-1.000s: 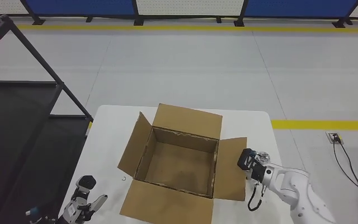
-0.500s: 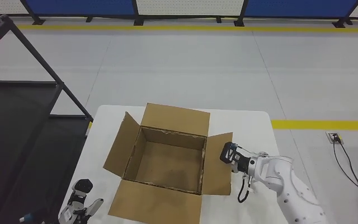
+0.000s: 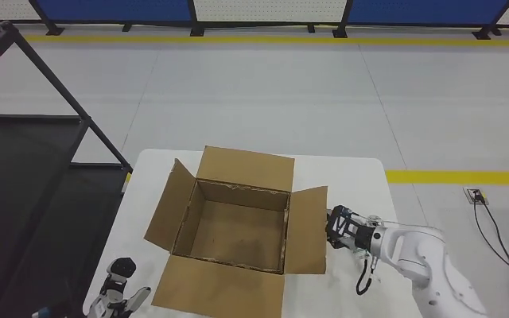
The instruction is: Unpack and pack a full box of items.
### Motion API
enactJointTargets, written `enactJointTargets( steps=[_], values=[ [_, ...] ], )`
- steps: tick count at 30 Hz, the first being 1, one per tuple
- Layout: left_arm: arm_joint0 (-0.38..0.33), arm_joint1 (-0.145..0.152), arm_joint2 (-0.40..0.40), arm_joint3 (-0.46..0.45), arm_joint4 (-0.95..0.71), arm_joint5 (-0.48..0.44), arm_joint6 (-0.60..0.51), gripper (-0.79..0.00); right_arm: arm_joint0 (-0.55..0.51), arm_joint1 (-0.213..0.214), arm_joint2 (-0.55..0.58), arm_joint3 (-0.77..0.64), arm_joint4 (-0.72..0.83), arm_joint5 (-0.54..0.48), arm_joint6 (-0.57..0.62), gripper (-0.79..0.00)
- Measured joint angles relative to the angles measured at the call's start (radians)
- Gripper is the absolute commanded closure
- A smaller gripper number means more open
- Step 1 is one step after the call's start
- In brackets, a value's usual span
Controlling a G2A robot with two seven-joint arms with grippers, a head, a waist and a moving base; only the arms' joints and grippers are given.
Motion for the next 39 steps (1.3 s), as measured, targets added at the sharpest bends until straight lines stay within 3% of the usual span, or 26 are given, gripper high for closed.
enactJointTargets(
  steps=[5,10,16,24,32,39],
  values=[
    [-0.003,-0.001,0.013,-0.011,0.014,0.006,-0.009,-0.785,-0.148,0.024,0.109,-0.143,0.06,-0.005,0.143,0.0],
    [-0.01,-0.001,0.032,-0.019,0.027,0.011,-0.019,-0.785,-0.21,0.036,0.132,-0.166,0.103,-0.006,0.248,0.0],
    [-0.016,-0.002,0.049,-0.031,0.039,0.02,-0.024,-0.785,-0.147,0.037,0.068,-0.051,0.143,0.025,0.327,0.0],
    [-0.015,-0.002,0.048,-0.032,0.043,0.027,-0.022,-0.785,-0.043,0.044,0.0,0.085,0.199,-0.013,0.422,0.0],
    [-0.009,-0.001,0.042,-0.039,0.041,0.031,-0.015,-0.785,0.013,0.053,-0.04,0.166,0.172,-0.059,0.397,0.0],
    [-0.008,-0.001,0.042,-0.042,0.046,0.035,-0.015,-0.785,0.024,0.058,-0.077,0.187,0.121,-0.038,0.377,0.0]
  ],
)
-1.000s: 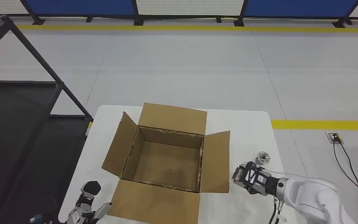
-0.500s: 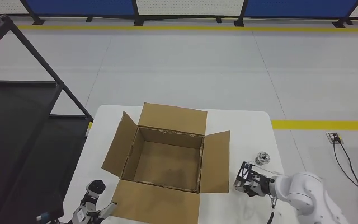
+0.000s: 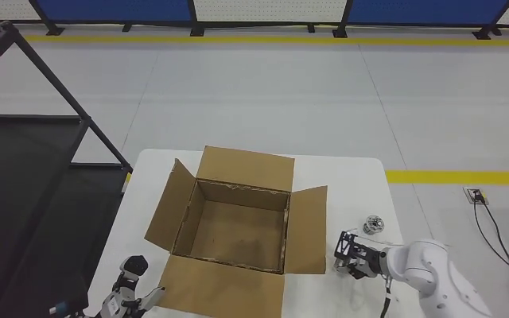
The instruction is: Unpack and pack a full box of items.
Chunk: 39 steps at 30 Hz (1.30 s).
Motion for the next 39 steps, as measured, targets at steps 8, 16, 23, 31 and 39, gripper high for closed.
enactJointTargets(
  steps=[8,16,23,31,39],
  values=[
    [0.0,0.001,-0.001,-0.003,0.005,0.004,0.001,-0.785,0.024,0.004,-0.034,0.04,-0.002,0.018,-0.008,-0.2],
    [-0.001,0.002,-0.004,-0.003,0.0,0.003,-0.002,-0.785,0.041,0.009,-0.055,0.053,0.014,0.026,-0.001,-0.277],
    [-0.002,0.003,-0.007,0.0,-0.008,0.001,-0.004,-0.785,0.061,0.012,-0.079,0.065,0.037,0.034,0.007,-0.311],
    [-0.007,0.004,-0.008,0.008,-0.014,-0.004,-0.008,-0.785,0.077,0.016,-0.103,0.079,0.055,0.047,0.017,-0.366],
    [-0.014,0.005,-0.008,0.014,-0.019,-0.008,-0.012,-0.785,0.094,0.019,-0.127,0.087,0.078,0.052,0.026,-0.502]
  ],
)
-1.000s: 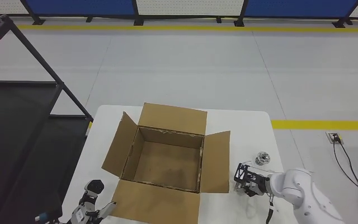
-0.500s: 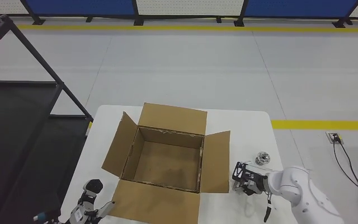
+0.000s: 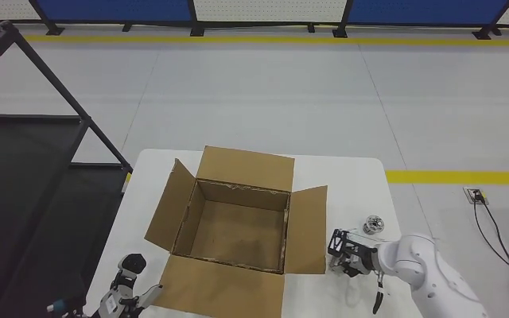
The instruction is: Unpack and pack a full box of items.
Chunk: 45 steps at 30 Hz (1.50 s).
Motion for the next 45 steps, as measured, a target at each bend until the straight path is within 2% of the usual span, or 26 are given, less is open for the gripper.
enactJointTargets(
  steps=[4,8,21,27,32,35,36,37,40,45],
  values=[
    [-0.002,0.0,-0.001,0.003,-0.005,-0.001,0.0,-0.785,0.006,0.002,-0.011,0.001,0.008,0.007,0.005,-0.585],
    [-0.004,0.001,-0.004,0.005,-0.011,-0.003,-0.003,-0.785,0.016,0.003,-0.025,0.004,0.014,0.016,0.013,-0.625],
    [-0.01,0.003,-0.007,0.009,-0.015,-0.008,-0.01,-0.785,0.02,0.011,-0.044,-0.006,0.029,0.036,0.009,-0.653],
    [-0.012,0.004,-0.007,0.01,-0.014,-0.01,-0.011,-0.785,0.021,0.012,-0.057,-0.018,-0.001,0.061,-0.039,-0.646],
    [-0.012,0.004,-0.008,0.011,-0.014,-0.008,-0.012,-0.785,0.03,0.01,-0.079,-0.019,-0.029,0.078,-0.07,-0.594],
    [-0.013,0.005,-0.009,0.011,-0.014,-0.008,-0.009,-0.785,0.04,0.007,-0.097,-0.012,-0.039,0.083,-0.083,-0.489],
    [-0.013,0.005,-0.009,0.011,-0.014,-0.008,-0.009,-0.785,0.043,0.007,-0.101,-0.009,-0.042,0.084,-0.087,-0.403],
    [-0.012,0.005,-0.009,0.012,-0.014,-0.009,-0.009,-0.785,0.045,0.006,-0.106,-0.006,-0.045,0.085,-0.091,-0.379],
    [-0.013,0.005,-0.01,0.014,-0.017,-0.009,-0.009,-0.785,0.055,0.003,-0.12,0.006,-0.05,0.085,-0.101,-0.345],
    [-0.014,0.005,-0.01,0.015,-0.018,-0.009,-0.01,-0.785,0.069,0.001,-0.137,0.022,-0.052,0.084,-0.11,-0.336]
  ],
)
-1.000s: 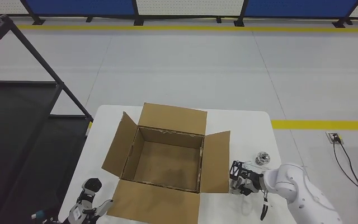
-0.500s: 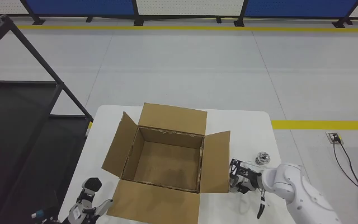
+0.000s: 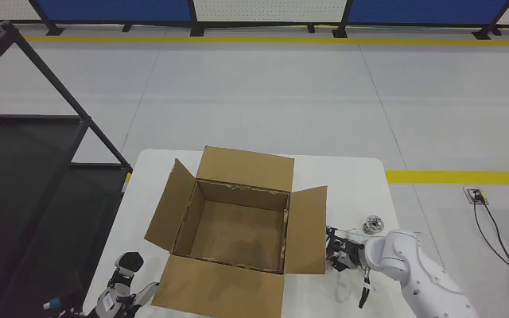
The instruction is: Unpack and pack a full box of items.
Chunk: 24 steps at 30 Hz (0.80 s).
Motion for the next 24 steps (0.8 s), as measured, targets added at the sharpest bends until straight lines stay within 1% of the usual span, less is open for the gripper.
enactJointTargets(
  steps=[6,17,24],
  values=[
    [-0.003,0.001,0.0,0.004,0.0,-0.002,0.0,-0.785,0.001,0.003,0.002,-0.007,0.003,0.0,0.008,-0.332],
    [-0.011,0.002,0.003,0.007,-0.004,-0.002,-0.006,-0.785,-0.035,0.021,0.038,-0.059,0.015,0.004,0.037,-0.342],
    [-0.016,0.003,0.005,0.007,-0.005,-0.001,-0.013,-0.785,-0.074,0.036,0.08,-0.114,0.001,0.011,0.01,-0.339]
  ],
)
